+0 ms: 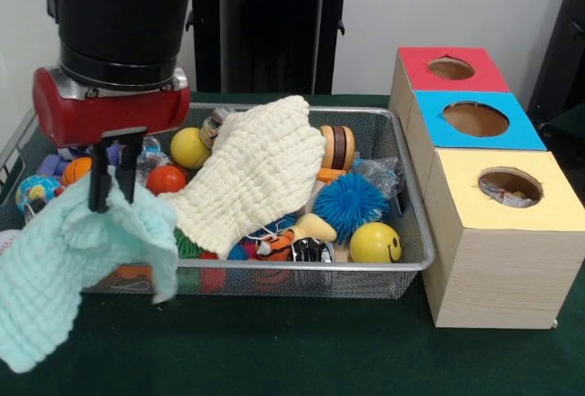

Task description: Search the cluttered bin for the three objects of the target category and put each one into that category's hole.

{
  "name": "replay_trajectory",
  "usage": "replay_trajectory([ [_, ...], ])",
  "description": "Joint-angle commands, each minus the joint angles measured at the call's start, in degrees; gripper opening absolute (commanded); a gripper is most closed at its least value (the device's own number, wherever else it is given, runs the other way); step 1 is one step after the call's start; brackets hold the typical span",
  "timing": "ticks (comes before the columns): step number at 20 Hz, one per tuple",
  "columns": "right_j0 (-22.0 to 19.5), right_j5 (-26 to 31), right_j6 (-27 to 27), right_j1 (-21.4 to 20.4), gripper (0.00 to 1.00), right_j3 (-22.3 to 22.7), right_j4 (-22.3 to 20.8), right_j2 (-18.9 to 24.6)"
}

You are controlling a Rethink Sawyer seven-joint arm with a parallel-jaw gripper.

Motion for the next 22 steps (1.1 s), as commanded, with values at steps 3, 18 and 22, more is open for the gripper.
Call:
replay_trajectory([
  [3,0.00,6.65,-15.32,2.67,1.00,-2.83,-0.76,2.89],
  [18,7.60,-3.04,20.01,1.24,1.00,6.69,12.21,-3.23],
  [22,9.46,-6.61,22.14,0.40,1.00,9.57,14.16,-4.08],
])
